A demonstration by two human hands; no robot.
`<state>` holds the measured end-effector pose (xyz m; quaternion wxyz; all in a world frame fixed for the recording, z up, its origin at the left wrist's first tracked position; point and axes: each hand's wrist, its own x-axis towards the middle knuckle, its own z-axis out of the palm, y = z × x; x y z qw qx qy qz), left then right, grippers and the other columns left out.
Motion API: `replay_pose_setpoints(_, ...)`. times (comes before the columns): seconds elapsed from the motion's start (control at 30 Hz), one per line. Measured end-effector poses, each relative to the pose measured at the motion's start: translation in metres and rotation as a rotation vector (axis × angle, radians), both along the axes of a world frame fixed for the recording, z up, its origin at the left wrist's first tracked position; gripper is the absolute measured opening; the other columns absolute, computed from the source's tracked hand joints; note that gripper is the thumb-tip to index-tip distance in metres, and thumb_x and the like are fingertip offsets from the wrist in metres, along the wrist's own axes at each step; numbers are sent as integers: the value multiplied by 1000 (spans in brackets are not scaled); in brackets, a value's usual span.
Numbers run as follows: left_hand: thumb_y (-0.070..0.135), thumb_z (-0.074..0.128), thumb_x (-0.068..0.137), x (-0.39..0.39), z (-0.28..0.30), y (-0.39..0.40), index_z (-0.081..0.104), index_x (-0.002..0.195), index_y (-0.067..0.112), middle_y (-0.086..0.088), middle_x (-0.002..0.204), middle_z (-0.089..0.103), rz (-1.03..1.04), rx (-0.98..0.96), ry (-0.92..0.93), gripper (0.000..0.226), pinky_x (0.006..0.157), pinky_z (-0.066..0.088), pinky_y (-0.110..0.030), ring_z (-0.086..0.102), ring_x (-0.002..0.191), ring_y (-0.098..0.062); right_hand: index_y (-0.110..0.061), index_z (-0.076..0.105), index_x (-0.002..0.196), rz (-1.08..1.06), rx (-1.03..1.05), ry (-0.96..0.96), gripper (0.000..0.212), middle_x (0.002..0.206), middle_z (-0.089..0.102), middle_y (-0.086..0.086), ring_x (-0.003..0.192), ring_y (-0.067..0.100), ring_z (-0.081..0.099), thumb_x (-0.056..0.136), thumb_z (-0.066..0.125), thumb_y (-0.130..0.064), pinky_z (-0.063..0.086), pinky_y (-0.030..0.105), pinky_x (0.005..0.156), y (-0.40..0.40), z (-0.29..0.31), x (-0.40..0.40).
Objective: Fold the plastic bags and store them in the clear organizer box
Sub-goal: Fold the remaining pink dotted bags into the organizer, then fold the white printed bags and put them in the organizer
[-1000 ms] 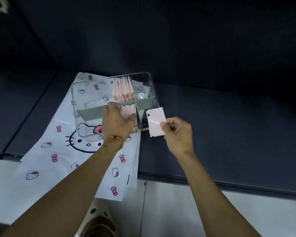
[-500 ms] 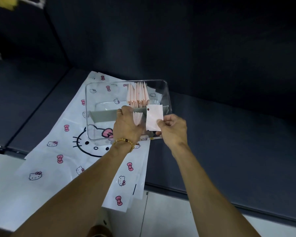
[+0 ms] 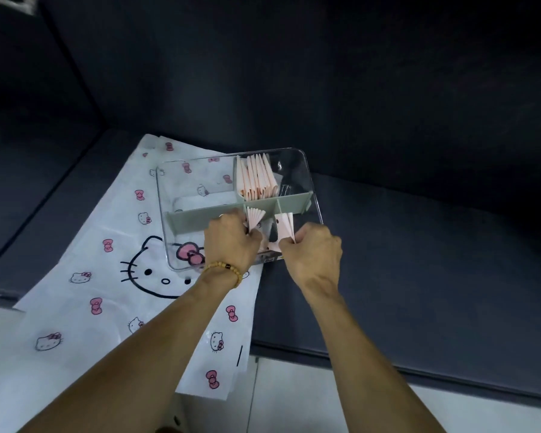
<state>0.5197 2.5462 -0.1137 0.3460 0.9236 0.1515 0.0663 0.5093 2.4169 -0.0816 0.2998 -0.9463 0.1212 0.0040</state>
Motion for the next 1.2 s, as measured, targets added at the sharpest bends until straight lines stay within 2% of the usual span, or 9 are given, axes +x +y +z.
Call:
replay_pose_setpoints(0.2, 21, 67, 73, 4, 8, -75, 62, 77, 16, -4, 68, 68, -231, -74, 16, 8, 67, 51, -36, 63, 73, -28, -13, 62, 80, -137, -18, 29, 10, 75, 65, 8, 74, 28, 63, 80, 67, -23, 57, 39, 68, -67, -4, -2)
replay_pose_setpoints(0.33, 31, 67, 81, 2, 8, -107, 67, 85, 18, -1, 74, 70, -307, -104, 44, 13, 70, 54, -36, 65, 76, -23, -18, 63, 88, -73, 32, -24, 22, 71, 67, 0, 71, 23, 65, 85, 63, -40, 56, 36, 66, -95, -7, -11)
replay_pose_setpoints(0.47, 33, 54, 91, -4, 1, -104, 65, 81, 18, -4, 80, 69, -411, 72, 23, 21, 68, 50, -34, 63, 81, -27, -16, 67, 80, -40, -117, -106, 13, 71, 68, 4, 67, 26, 65, 89, 60, -22, 53, 33, 58, -108, -15, -16)
replay_pose_setpoints(0.53, 40, 49, 93, -6, 0, -100, 64, 80, 21, -4, 84, 69, -448, 189, 35, 28, 67, 48, -33, 62, 84, -27, -17, 70, 81, -40, -217, -81, 15, 75, 68, 7, 71, 29, 66, 90, 60, -24, 50, 31, 57, -106, -16, -13)
replay_pose_setpoints(0.7, 52, 51, 88, -15, 2, -71, 65, 85, 24, 2, 85, 70, -597, 241, 55, 32, 74, 48, -31, 62, 85, -22, -18, 66, 95, 24, -154, -205, 19, 88, 65, -1, 91, 22, 57, 87, 57, -32, 46, 37, 77, -110, -17, -26)
replay_pose_setpoints(0.8, 33, 59, 88, -19, 0, -49, 64, 106, 29, 3, 101, 68, -687, 360, 92, 19, 87, 40, -32, 59, 97, -21, -17, 61, 108, 184, -298, -159, 29, 98, 63, -1, 93, 19, 57, 82, 65, -31, 42, 37, 85, -123, -26, -49)
replay_pose_setpoints(0.9, 14, 54, 91, -20, -2, -55, 67, 106, 23, -4, 101, 68, -657, 332, 52, 22, 82, 41, -32, 57, 97, -25, -13, 65, 102, 209, -430, -130, 19, 95, 67, 3, 87, 23, 62, 83, 63, -7, 43, 35, 85, -134, -30, -53)
replay_pose_setpoints(1.03, 7, 56, 89, -22, 1, -92, 69, 104, 18, -5, 97, 68, -652, 288, -82, 24, 83, 42, -31, 59, 94, -27, -5, 71, 86, 129, -428, -222, 26, 77, 67, 9, 71, 29, 62, 67, 68, 13, 48, 38, 71, -168, -20, -53)
replay_pose_setpoints(1.2, 9, 54, 91, -12, 0, -171, 66, 108, 21, -2, 98, 67, -752, 261, -128, 25, 87, 40, -30, 58, 96, -23, -5, 71, 85, 5, -431, -178, 19, 80, 68, 12, 73, 33, 63, 72, 68, 8, 48, 38, 70, -238, -15, -61)
